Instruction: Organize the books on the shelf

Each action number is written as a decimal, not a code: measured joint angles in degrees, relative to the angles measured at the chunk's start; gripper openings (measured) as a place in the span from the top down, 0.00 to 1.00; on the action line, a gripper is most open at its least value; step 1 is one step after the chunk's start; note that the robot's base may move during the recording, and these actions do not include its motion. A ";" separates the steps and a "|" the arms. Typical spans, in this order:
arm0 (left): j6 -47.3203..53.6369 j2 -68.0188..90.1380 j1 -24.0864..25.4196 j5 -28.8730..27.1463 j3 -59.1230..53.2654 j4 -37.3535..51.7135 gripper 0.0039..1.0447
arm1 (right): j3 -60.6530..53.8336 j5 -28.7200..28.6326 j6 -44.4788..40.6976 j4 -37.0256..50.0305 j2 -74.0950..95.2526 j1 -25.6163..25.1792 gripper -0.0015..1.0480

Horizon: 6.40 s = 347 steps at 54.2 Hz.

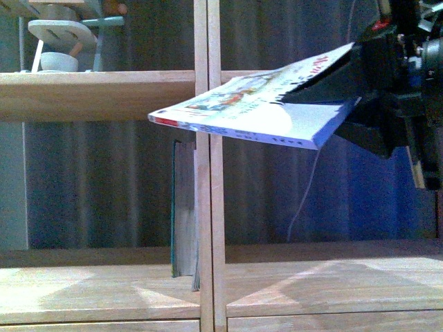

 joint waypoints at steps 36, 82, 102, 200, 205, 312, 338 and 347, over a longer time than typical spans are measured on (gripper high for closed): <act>-36.87 44.11 -12.76 1.92 16.72 47.43 0.07 | 0.92 -0.26 -1.92 -1.01 -0.26 6.80 0.93; -38.45 52.15 -21.94 -4.28 26.53 49.27 0.22 | -2.97 -2.93 -1.81 -4.79 -5.84 14.97 0.93; -37.94 52.06 -22.67 -4.26 26.64 48.85 0.64 | -3.34 -2.84 -1.84 -4.79 -6.10 15.19 0.93; 34.97 51.23 6.23 -5.20 32.13 30.86 0.94 | -21.62 26.08 -48.26 6.29 -8.02 -12.92 0.48; 36.70 57.09 5.40 -4.39 34.34 34.97 0.94 | -27.61 25.40 -49.07 8.48 -11.04 -13.77 0.64; 27.04 111.80 -16.70 -21.46 81.92 28.11 0.06 | -53.70 20.94 -50.14 -9.38 -56.15 -18.18 0.97; 20.46 81.90 -18.27 -26.67 51.30 37.07 0.07 | -53.70 20.92 -50.16 -21.68 -68.28 -18.18 0.97; 23.85 65.40 -18.03 -35.04 34.93 36.98 0.07 | -53.70 20.96 -50.16 -21.81 -68.32 -18.18 0.97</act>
